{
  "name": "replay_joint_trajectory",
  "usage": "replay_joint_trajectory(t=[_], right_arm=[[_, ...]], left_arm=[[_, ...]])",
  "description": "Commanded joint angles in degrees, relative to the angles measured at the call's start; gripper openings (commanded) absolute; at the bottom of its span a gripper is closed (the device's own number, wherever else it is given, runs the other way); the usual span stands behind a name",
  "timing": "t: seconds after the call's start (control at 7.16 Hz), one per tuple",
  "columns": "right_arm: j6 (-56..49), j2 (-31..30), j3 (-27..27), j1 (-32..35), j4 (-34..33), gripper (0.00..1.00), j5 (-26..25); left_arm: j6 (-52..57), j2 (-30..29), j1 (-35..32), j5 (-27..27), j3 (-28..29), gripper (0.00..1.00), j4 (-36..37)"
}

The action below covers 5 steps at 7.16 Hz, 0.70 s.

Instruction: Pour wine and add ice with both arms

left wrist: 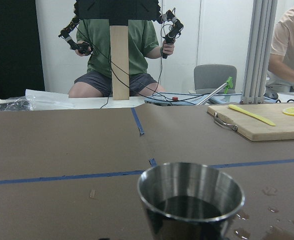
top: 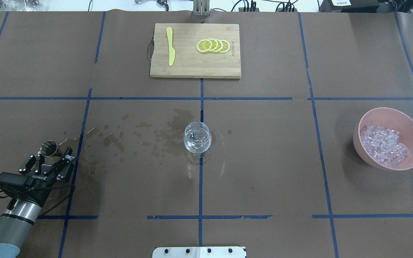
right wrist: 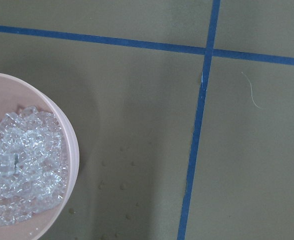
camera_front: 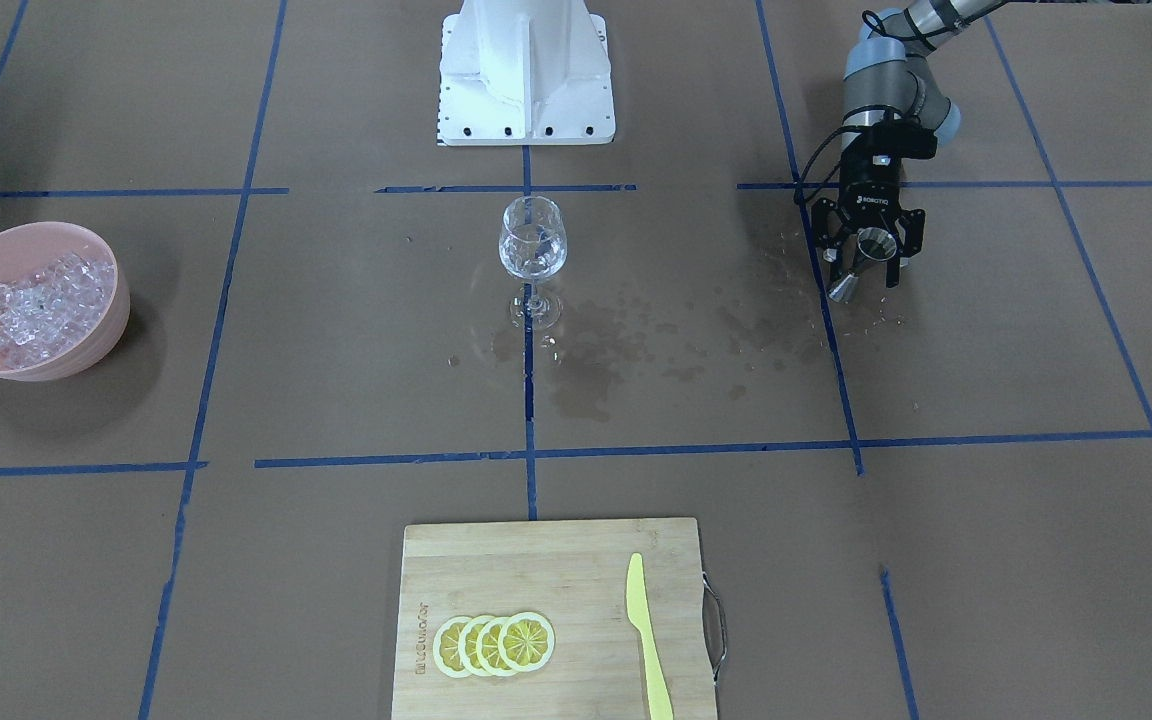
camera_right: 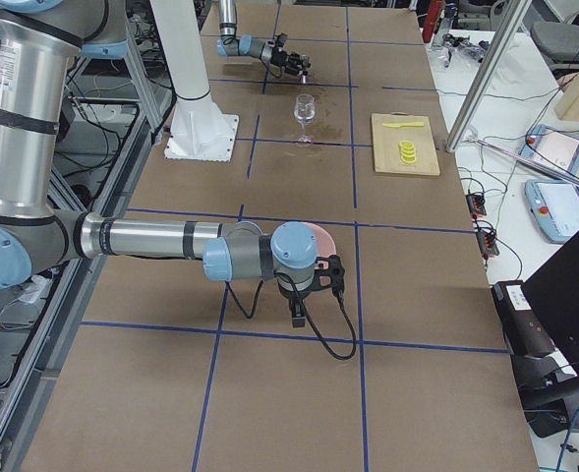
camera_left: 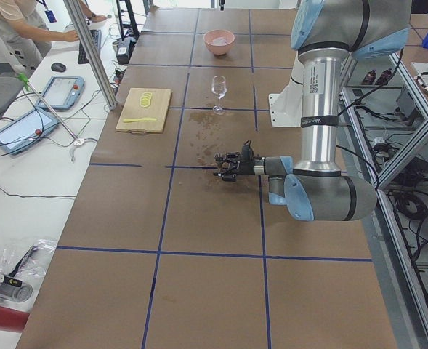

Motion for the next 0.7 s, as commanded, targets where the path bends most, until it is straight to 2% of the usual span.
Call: replay_joint_trajectory(t=[0.0, 0.14, 0.28, 0.56], right_arm=[[0.1, 0.0, 0.0, 0.0, 0.0, 1.00, 0.1], [0.1, 0.0, 0.0, 0.0, 0.0, 1.00, 0.1], [0.1, 0.0, 0.0, 0.0, 0.0, 1.00, 0.1], [0.1, 0.0, 0.6, 0.0, 0.1, 1.00, 0.1]], left_arm=[[1.2, -0.3, 0.0, -0.1, 0.0, 0.30, -0.1], [1.3, -0.4, -0.1, -0.1, 0.0, 0.04, -0.1], [1.3, -0.3, -0.2, -0.2, 0.0, 0.00, -0.2], [7.1, -0.1, -1.1, -2.2, -2.5, 0.00, -0.9]])
